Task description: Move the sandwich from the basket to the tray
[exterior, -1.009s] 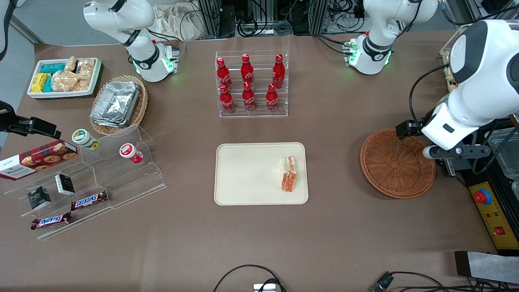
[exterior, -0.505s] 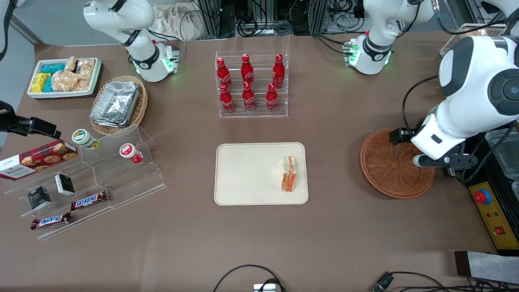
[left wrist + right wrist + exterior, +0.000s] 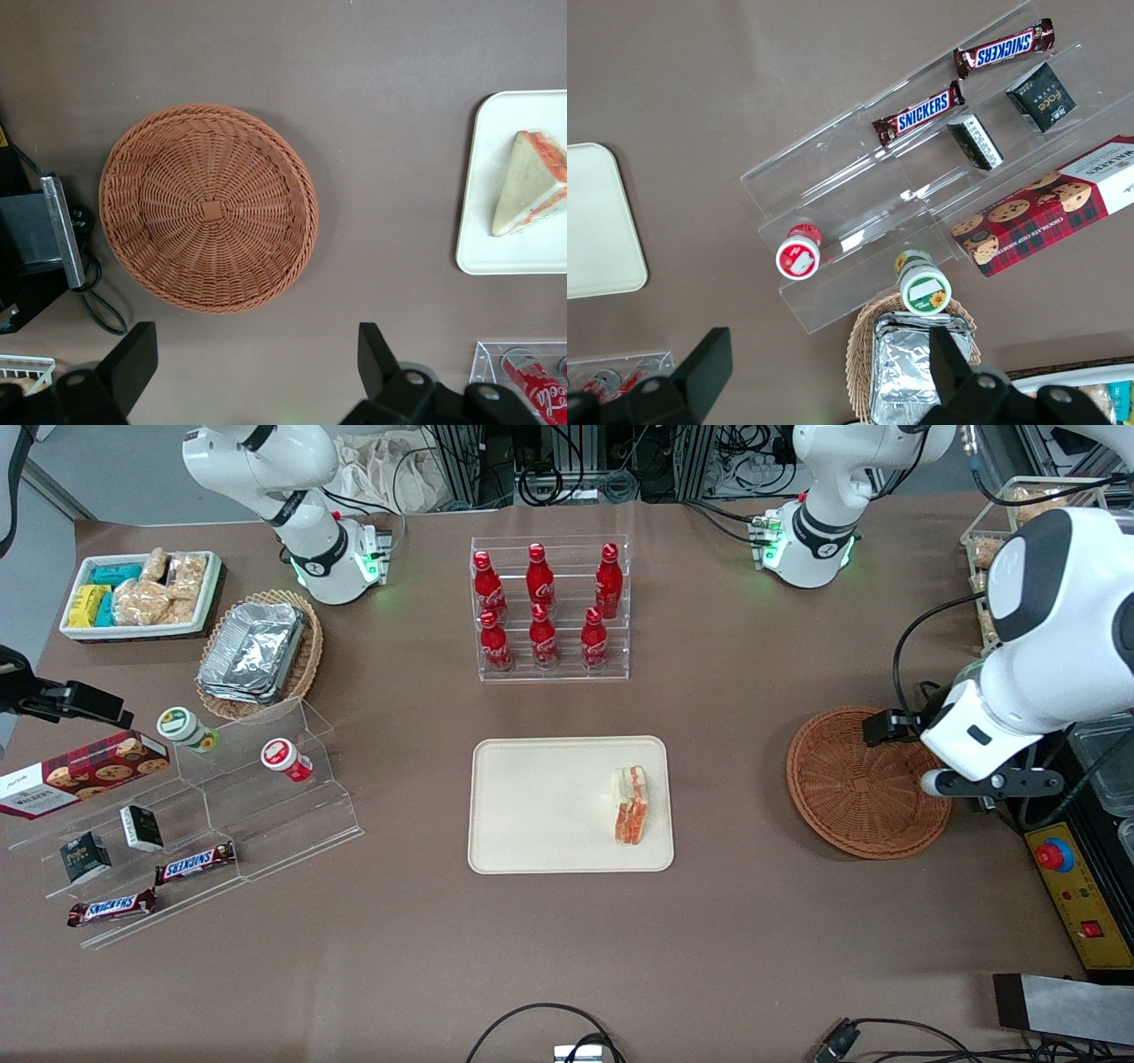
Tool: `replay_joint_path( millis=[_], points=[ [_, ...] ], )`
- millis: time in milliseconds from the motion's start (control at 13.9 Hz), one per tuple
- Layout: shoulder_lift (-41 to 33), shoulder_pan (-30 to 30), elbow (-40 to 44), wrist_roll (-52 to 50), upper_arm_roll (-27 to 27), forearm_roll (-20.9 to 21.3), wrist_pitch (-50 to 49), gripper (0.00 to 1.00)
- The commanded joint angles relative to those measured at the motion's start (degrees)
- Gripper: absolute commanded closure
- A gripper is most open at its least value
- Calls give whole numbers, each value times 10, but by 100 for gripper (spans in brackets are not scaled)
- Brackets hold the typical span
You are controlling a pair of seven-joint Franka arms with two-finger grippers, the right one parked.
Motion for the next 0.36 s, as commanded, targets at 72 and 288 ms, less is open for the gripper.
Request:
replay_joint_path(
  millis=[72,288],
  points=[
    [11,10,27,1,-19,6,-15,0],
    [11,9,27,1,-20,5,-15,0]
  ],
)
